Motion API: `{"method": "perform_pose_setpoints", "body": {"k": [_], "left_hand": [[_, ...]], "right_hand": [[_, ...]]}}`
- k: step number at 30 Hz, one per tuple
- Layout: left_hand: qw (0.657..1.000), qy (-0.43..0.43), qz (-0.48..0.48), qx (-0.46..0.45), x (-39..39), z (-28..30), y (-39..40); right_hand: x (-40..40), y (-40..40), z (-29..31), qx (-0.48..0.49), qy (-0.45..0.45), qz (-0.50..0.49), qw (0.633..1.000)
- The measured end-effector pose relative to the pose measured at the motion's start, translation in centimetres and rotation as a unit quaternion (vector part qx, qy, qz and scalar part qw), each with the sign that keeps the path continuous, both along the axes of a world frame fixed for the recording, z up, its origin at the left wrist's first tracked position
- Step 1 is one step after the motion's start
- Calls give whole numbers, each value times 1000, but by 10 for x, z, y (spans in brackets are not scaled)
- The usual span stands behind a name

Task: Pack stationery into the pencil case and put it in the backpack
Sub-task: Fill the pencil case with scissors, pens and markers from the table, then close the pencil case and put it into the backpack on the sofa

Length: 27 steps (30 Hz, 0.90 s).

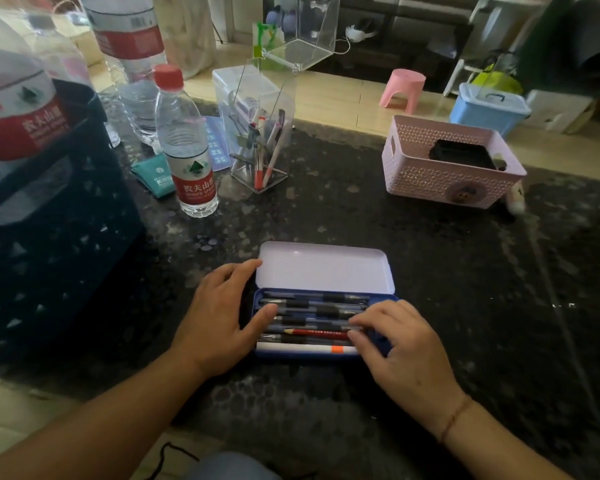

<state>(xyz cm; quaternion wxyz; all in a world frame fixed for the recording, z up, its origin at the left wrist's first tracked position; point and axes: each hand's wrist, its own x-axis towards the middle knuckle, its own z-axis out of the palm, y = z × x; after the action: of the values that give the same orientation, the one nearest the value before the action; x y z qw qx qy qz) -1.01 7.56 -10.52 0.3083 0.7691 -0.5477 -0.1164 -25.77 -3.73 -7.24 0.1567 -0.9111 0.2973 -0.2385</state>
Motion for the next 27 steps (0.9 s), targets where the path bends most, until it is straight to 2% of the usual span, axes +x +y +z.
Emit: {"method": "perform_pose_setpoints", "body": {"k": [2, 3, 4, 6, 8, 10, 13, 15, 18, 21, 24, 26, 27], "left_hand": [[1000, 13, -13, 1, 1, -1, -1], [999, 36, -21, -6, 2, -2, 0], [997, 72, -31, -21, 4, -2, 0], [984, 163, -45, -55, 6, 0, -2], [966, 245, -32, -72, 5, 5, -5], [939, 331, 0, -91, 3, 12, -6], [898, 418, 48, -127, -4, 25, 1], [901, 410, 52, -132, -11, 30, 16], [924, 366, 48, -97, -22, 31, 45], [945, 324, 40, -12, -29, 27, 63], [965, 245, 93, 33, -30, 31, 58], [968, 188, 152, 73, -34, 41, 46], [969, 153, 161, 109, -36, 45, 40]], "right_hand": [[-5, -11, -2, 24, -42, -40, 998], [-7, -19, -2, 69, -66, -88, 992], [-7, -27, -1, 138, -85, -147, 976], [-6, -43, 4, 318, -109, -218, 916], [-4, -53, 9, 431, -137, -209, 867], [-5, -53, 20, 468, -155, -191, 849], [-16, -40, 33, 457, -181, -187, 851], [-27, -29, 35, 442, -192, -195, 854], [-41, -9, 25, 431, -183, -190, 863], [-48, 9, 10, 409, -134, -168, 887], [-45, 9, 0, 284, -76, -175, 940], [-38, 2, -2, 220, -26, -239, 946], [-35, 0, -2, 185, 28, -282, 941]]}}
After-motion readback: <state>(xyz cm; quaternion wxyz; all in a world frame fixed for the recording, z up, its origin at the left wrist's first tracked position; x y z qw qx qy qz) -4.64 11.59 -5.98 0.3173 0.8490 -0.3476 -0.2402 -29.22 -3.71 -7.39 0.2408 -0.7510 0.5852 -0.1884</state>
